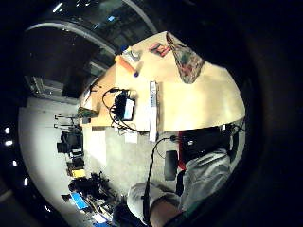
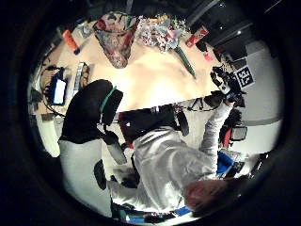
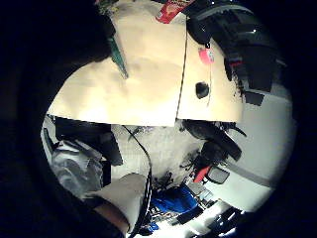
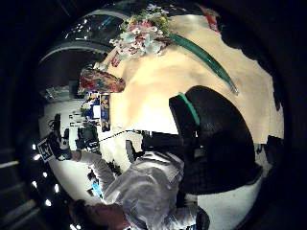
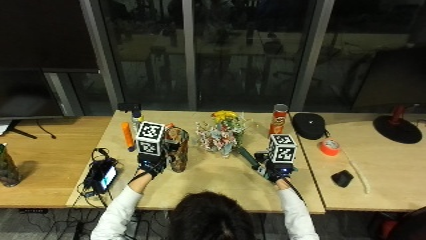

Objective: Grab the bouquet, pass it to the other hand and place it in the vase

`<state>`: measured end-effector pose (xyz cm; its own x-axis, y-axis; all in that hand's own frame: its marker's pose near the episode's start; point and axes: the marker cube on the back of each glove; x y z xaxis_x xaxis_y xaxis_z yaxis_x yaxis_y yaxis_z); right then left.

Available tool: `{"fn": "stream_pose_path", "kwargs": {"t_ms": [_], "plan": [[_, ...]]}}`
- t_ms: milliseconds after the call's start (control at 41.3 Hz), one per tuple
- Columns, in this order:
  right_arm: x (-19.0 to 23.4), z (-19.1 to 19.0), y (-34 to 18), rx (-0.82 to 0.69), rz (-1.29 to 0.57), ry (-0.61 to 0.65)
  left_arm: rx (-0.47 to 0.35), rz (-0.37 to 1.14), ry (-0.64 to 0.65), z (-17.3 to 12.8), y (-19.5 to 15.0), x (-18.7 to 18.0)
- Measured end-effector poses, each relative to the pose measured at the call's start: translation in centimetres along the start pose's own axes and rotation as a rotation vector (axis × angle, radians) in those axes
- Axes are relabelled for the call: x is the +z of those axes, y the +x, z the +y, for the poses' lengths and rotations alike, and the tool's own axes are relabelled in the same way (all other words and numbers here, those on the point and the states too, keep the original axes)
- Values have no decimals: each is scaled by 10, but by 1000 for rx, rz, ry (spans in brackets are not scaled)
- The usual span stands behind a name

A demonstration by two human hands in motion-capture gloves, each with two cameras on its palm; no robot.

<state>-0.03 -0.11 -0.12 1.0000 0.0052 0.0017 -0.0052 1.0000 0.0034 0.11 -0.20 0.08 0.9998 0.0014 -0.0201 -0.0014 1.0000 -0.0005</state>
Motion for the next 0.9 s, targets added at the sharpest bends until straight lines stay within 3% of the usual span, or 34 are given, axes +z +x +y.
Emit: {"fn": "stream_pose_path", "kwargs": {"t_ms": [242,581,896], "plan": [[-19,-10,-10,-4,-31,-6,24,137,-85,-22,23,22],[-49,-4,-36,-26,-12,22,85,171,-41,-35,62,31],[-54,-39,-16,100,-108,-28,136,190,-28,-32,84,28]]}}
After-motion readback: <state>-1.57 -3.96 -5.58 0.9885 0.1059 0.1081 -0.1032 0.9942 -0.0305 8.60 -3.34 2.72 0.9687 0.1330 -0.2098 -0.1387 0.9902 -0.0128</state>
